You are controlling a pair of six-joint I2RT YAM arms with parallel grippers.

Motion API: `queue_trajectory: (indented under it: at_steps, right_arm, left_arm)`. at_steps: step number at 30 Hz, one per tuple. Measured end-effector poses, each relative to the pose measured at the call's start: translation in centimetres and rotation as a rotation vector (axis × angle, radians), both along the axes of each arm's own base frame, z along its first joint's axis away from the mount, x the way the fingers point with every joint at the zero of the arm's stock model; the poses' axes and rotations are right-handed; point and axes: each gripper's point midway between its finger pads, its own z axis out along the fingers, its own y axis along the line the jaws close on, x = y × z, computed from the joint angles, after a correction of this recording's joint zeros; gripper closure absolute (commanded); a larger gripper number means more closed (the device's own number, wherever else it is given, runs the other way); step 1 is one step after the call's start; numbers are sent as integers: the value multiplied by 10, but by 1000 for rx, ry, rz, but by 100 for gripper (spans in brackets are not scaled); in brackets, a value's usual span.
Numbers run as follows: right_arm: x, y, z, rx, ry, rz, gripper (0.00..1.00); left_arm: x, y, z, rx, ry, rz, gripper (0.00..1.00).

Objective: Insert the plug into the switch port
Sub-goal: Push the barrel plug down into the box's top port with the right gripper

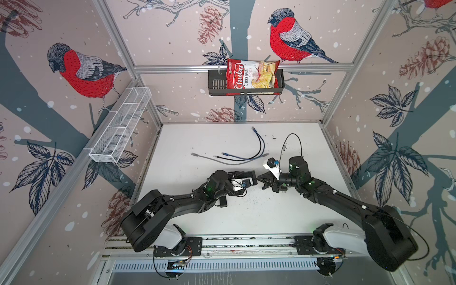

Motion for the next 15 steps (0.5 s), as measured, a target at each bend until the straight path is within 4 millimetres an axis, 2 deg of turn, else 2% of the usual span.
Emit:
queue_trajectory:
  at_steps: [15]
  right_arm:
    - [9, 10, -4, -10, 34, 20, 100]
  left_arm:
    - [5, 4, -1, 4, 4, 30, 82]
